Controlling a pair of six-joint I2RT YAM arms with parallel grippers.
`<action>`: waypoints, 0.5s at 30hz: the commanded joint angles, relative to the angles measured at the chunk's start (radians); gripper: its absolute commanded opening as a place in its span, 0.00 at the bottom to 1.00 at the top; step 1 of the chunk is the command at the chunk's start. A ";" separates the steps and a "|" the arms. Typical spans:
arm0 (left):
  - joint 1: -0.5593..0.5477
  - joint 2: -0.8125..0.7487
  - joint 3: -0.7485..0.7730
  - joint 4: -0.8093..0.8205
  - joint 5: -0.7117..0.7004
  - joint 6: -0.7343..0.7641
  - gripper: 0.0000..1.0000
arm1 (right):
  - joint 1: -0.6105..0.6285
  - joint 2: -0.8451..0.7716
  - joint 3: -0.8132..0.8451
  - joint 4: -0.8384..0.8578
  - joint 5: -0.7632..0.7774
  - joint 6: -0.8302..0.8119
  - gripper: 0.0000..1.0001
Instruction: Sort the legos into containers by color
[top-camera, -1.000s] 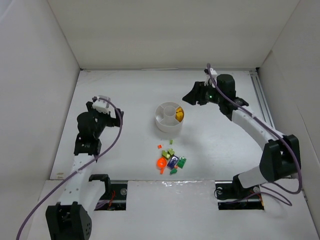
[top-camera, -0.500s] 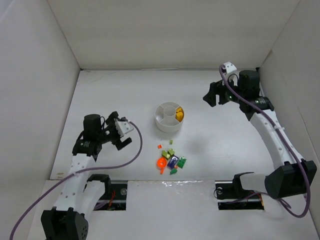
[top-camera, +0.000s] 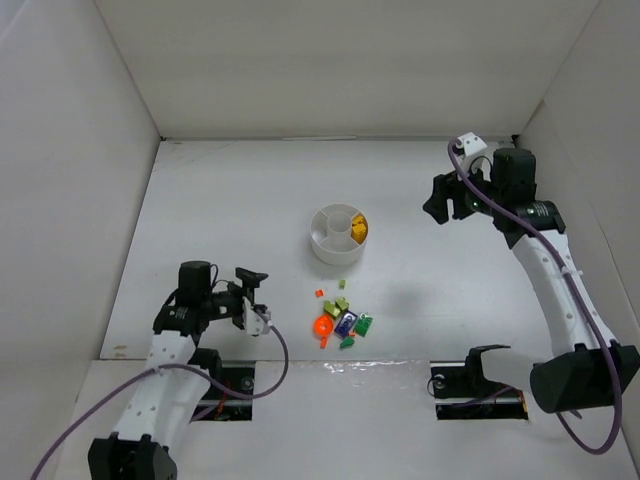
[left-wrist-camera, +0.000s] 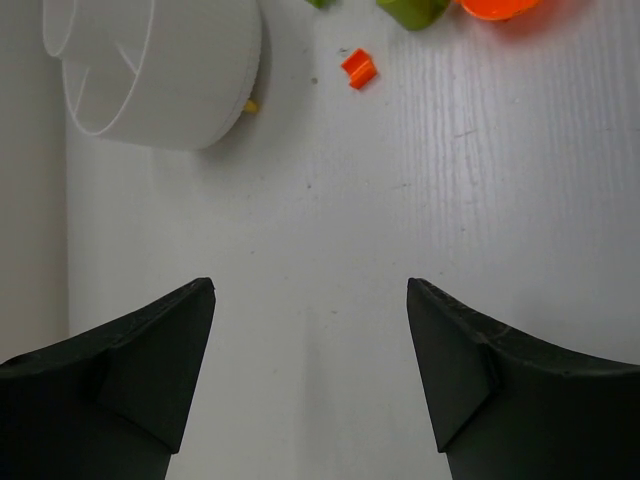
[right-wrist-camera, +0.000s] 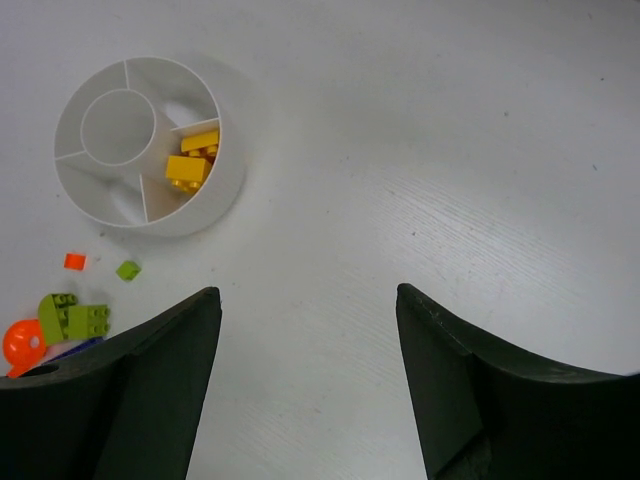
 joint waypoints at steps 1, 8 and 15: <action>-0.050 0.146 0.103 -0.030 0.089 0.120 0.73 | -0.025 -0.040 0.016 -0.019 -0.003 -0.029 0.75; -0.108 0.430 0.352 -0.021 0.039 -0.300 0.69 | -0.034 -0.040 -0.054 0.021 -0.057 -0.029 0.75; -0.257 0.484 0.440 -0.099 0.009 -0.491 0.70 | -0.074 -0.028 -0.076 0.030 -0.057 -0.029 0.75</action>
